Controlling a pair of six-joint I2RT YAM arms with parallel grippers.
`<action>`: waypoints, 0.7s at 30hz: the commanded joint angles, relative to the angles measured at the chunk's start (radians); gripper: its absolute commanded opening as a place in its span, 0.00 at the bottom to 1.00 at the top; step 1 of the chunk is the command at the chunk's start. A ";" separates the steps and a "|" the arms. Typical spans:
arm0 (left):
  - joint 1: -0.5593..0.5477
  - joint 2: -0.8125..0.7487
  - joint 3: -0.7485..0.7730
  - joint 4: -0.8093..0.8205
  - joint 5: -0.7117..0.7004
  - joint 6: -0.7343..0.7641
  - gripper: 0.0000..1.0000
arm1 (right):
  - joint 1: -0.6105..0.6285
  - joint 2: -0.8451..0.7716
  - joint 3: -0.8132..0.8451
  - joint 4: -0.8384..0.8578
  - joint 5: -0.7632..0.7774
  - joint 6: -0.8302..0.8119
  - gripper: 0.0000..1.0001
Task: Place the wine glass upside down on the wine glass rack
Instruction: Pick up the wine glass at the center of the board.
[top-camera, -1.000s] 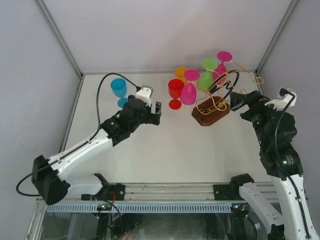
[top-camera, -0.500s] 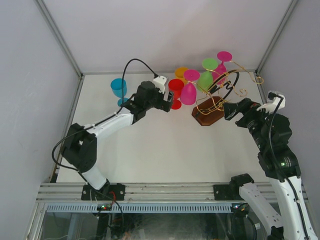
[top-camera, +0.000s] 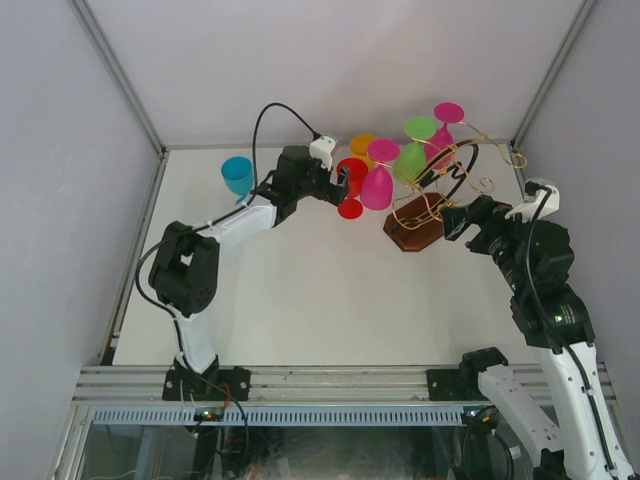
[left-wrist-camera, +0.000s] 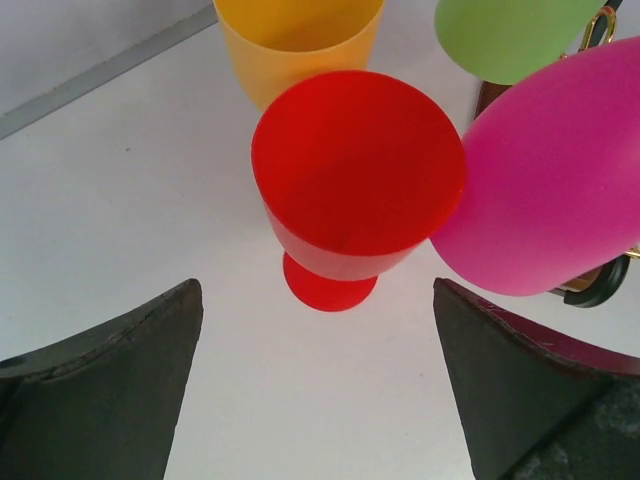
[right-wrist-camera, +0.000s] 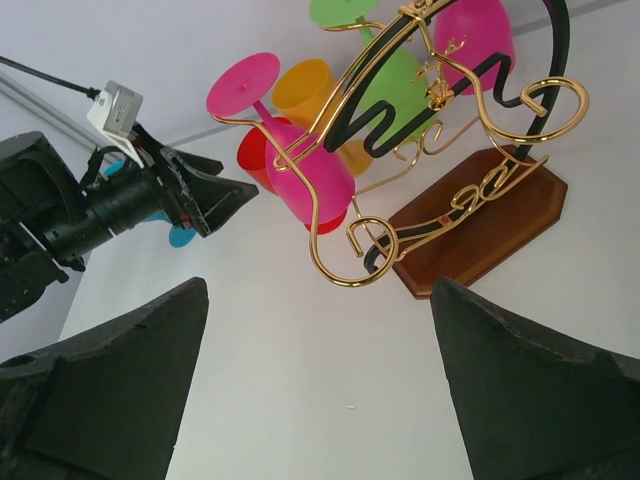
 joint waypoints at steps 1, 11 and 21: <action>0.006 0.033 0.109 0.017 0.078 0.053 1.00 | -0.012 0.015 -0.009 0.040 -0.022 -0.028 0.92; 0.007 0.154 0.252 -0.053 0.110 0.082 1.00 | -0.026 0.016 -0.026 0.048 -0.050 -0.029 0.92; 0.006 0.241 0.384 -0.102 0.148 0.088 1.00 | -0.038 0.016 -0.035 0.045 -0.062 -0.043 0.92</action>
